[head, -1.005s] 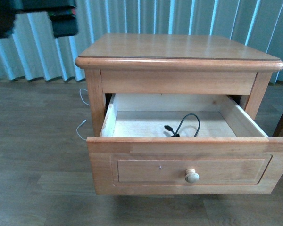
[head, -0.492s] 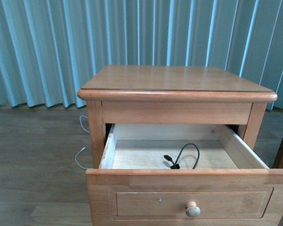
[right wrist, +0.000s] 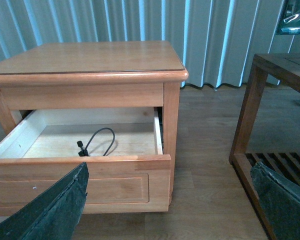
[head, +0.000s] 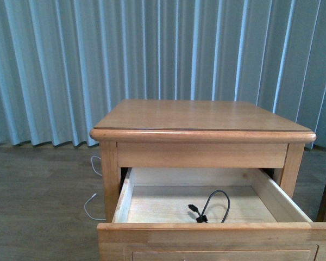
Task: Put charger into drawer
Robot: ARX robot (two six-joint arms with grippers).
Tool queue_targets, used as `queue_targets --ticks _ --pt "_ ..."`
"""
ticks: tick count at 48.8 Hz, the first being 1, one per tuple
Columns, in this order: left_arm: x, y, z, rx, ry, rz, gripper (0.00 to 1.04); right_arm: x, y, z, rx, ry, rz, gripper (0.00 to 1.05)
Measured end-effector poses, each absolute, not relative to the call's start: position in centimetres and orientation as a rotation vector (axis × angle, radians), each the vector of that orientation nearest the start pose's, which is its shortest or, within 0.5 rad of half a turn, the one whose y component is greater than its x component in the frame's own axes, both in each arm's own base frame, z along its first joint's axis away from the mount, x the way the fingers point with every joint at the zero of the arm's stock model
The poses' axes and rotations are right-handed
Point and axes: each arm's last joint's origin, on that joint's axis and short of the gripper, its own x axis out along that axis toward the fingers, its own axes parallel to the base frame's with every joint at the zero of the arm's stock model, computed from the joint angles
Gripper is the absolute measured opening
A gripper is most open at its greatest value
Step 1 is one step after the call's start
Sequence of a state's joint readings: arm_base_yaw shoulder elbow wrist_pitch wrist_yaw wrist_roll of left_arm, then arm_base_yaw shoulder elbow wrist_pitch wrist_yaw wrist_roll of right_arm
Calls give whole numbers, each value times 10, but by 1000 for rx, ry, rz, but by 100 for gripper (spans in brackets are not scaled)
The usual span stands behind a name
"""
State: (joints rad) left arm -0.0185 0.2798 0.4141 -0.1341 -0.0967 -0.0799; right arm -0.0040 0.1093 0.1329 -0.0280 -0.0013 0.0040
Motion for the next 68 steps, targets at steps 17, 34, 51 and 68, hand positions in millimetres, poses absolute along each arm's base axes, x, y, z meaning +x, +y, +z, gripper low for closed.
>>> queue_targets --ticks 17,34,51,68 --pt "98 0 218 -14 5 -1 23 98 0 198 4 4 -3 97" --pt "98 0 193 -8 7 -1 4 98 0 198 4 4 -3 97" --pt "98 0 180 -8 6 -1 4 98 0 198 4 4 -3 97" --pt "97 0 167 -7 0 0 4 98 0 198 4 4 -3 97"
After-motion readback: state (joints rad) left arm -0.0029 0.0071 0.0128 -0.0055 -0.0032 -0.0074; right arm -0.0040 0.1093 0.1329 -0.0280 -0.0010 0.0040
